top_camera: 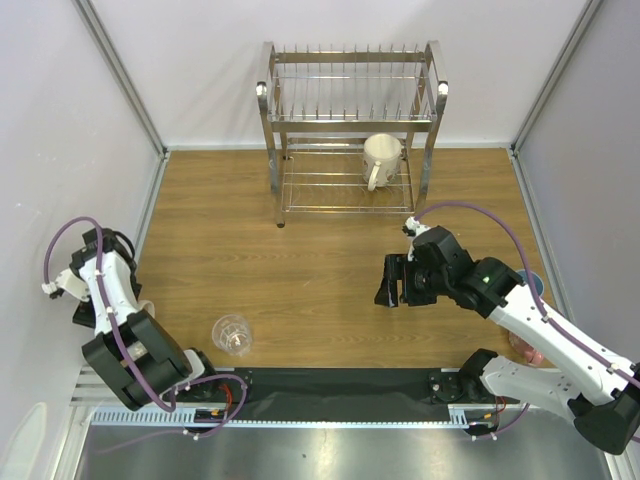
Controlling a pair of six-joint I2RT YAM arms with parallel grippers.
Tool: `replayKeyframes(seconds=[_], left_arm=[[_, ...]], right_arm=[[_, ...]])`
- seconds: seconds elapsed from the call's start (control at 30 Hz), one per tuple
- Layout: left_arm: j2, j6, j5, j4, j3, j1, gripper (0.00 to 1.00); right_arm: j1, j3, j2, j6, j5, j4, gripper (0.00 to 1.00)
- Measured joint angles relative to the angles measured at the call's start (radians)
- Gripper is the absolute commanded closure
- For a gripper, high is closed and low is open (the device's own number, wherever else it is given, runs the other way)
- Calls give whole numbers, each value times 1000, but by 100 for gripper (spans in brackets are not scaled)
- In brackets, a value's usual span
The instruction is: Load the cups into the dish rack
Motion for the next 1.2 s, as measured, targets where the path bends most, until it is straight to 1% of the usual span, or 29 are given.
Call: replayKeyframes(seconds=[0.07, 0.1, 0.2, 0.23, 0.27, 0.3, 0.33, 0.37, 0.5, 0.57, 0.63, 0.73, 0.83, 0.97, 1.0, 1.1, 1.2], left_arm=[[-1, 5, 0, 11, -13, 5, 31], [-3, 7, 0, 21, -19, 6, 40], [-22, 20, 5, 54, -42, 8, 56], [-31, 26, 11, 68, -48, 8, 72], [-41, 25, 24, 84, -53, 8, 78], [-50, 31, 23, 95, -56, 8, 90], [-60, 28, 38, 105, -61, 8, 96], [-71, 37, 53, 117, -71, 9, 100], [-132, 60, 70, 117, -112, 14, 100], [-169, 66, 105, 115, -126, 14, 100], [-189, 68, 143, 100, -124, 13, 100], [-173, 66, 187, 62, -87, -11, 100], [-143, 63, 227, 31, -8, -77, 100], [-130, 45, 281, 34, 95, -174, 100], [-133, 38, 282, 35, 126, -218, 100], [-171, 40, 300, 76, 172, -343, 100], [-253, 56, 382, 158, 192, -436, 100]], right_arm=[[-5, 0, -2, -2, 1, 0, 28], [-6, 0, -2, -2, 1, 0, 29], [-9, 0, -2, -4, 0, 0, 29], [-10, 0, -2, -5, 0, 0, 29], [-11, 0, -2, -5, 0, 0, 29], [-11, 0, -2, -5, 0, 0, 29], [-11, 0, -2, -5, 0, 0, 29], [-11, 0, -2, -5, 1, 0, 29], [-13, 0, -3, -6, 1, 1, 29], [-13, 0, -2, -8, 1, 0, 29], [-13, 0, -2, -8, 0, 0, 29], [-15, 0, 1, -8, 0, 0, 29], [-15, 6, 6, -8, -5, -1, 29], [-16, 41, 28, -8, -18, -4, 29], [-16, 57, 38, -8, -23, -6, 29], [-16, 101, 63, -6, -35, -11, 29], [-18, 156, 89, 5, -56, -10, 28]])
